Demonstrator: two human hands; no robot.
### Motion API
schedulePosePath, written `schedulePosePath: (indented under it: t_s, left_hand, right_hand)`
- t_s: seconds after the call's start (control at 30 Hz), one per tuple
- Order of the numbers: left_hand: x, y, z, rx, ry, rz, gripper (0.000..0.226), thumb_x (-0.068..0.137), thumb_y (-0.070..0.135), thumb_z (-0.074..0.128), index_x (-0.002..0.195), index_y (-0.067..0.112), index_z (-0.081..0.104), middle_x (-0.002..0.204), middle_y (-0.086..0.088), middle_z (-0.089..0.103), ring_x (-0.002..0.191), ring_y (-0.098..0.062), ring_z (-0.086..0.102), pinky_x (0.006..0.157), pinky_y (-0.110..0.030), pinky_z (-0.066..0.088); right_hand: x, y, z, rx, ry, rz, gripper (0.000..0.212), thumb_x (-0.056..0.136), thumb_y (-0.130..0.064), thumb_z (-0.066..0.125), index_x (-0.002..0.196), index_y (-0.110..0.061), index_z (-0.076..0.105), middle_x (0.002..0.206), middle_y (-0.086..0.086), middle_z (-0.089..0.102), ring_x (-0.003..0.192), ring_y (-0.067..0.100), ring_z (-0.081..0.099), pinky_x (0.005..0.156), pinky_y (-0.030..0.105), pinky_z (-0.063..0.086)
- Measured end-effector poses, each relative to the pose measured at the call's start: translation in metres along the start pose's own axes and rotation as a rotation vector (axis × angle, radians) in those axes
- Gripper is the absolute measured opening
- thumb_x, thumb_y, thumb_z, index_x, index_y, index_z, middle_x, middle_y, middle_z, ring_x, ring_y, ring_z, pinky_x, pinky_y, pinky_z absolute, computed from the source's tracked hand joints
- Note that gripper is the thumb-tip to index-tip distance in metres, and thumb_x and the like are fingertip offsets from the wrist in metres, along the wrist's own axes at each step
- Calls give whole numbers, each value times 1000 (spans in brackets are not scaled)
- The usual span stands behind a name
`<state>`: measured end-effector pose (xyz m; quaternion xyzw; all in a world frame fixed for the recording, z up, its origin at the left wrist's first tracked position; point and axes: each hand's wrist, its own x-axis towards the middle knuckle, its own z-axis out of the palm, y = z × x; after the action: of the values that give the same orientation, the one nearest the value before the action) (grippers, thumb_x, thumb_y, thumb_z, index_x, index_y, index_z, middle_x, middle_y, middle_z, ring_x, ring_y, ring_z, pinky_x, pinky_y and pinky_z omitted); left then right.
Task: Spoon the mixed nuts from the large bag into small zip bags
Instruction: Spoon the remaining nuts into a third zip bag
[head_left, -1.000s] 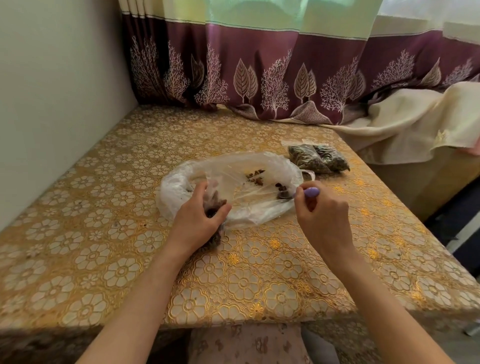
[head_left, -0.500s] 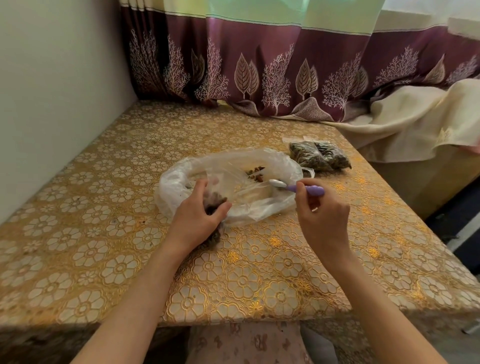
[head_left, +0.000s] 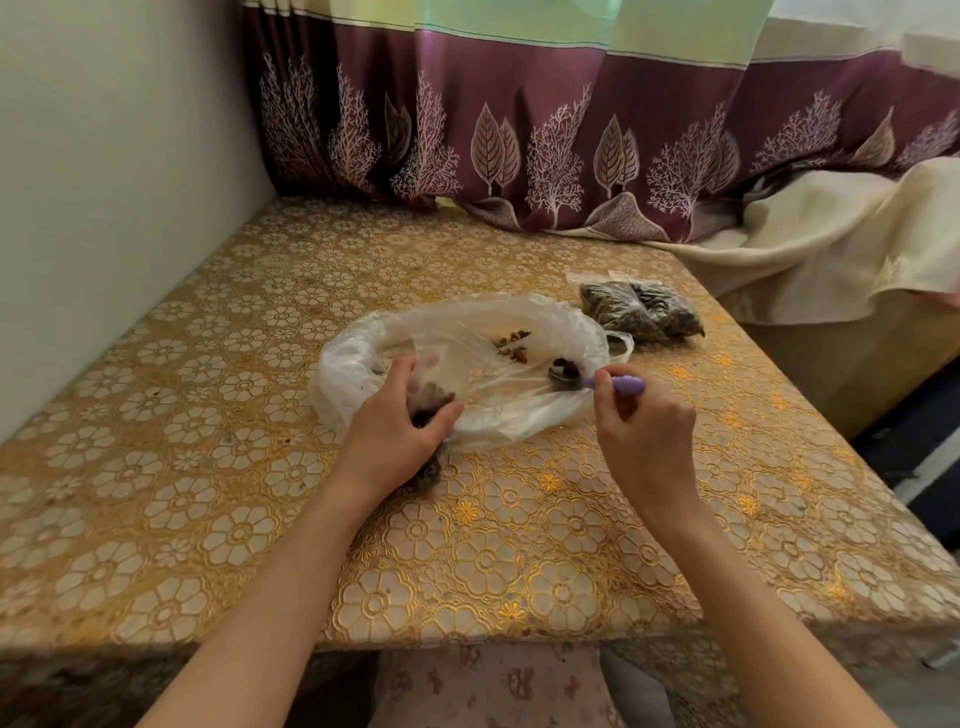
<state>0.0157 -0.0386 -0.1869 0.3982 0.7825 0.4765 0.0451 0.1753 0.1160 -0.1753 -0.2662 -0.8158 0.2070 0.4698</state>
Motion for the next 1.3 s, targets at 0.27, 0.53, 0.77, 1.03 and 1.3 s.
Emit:
schedulePosePath:
  t_s: [0.27,0.53,0.77,1.03,1.3]
  left_hand:
    - [0,-1,1,26,12,16,52,81,39,67,125,28,43,102,6,64,92,-10,59,76,-23,41]
    - [0,0,1,48,10,12,51,82,39,67,125,24,43,107,4,63,96,-12,58,77,-24,40]
    - [1,0,1,33,2,-5,53,82,37,68,127,27,42,115,-1,62,107,-16,58,85,-27,42]
    - [0,0,0,1,-2,-18,53,81,36,68,127,28,43,119,-2,61,116,-16,54,92,-33,43]
    - [-1,4,-1,-23,-15,-44,60,80,36,69,132,22,41,117,1,60,109,-18,57,95,-41,46]
  right_hand:
    - [16,4,12,-9,-17,61,16,92,-11,58,96,-2,70,75,8,67,60,14,55,56,15,38]
    - [19,12,16,416,-110,466,23,93,-7,55,114,-10,64,88,5,68,60,5,56,56,18,47]
    - [19,11,2,899,-147,796,26,94,2,46,114,-5,60,89,7,67,67,12,56,56,20,44]
    - [16,12,-11,1069,-168,916,24,93,4,44,112,-2,57,105,19,67,64,13,53,52,20,42]
    - [13,1,-25,1157,-227,865,19,91,3,46,104,-2,60,77,9,72,61,11,55,49,17,46]
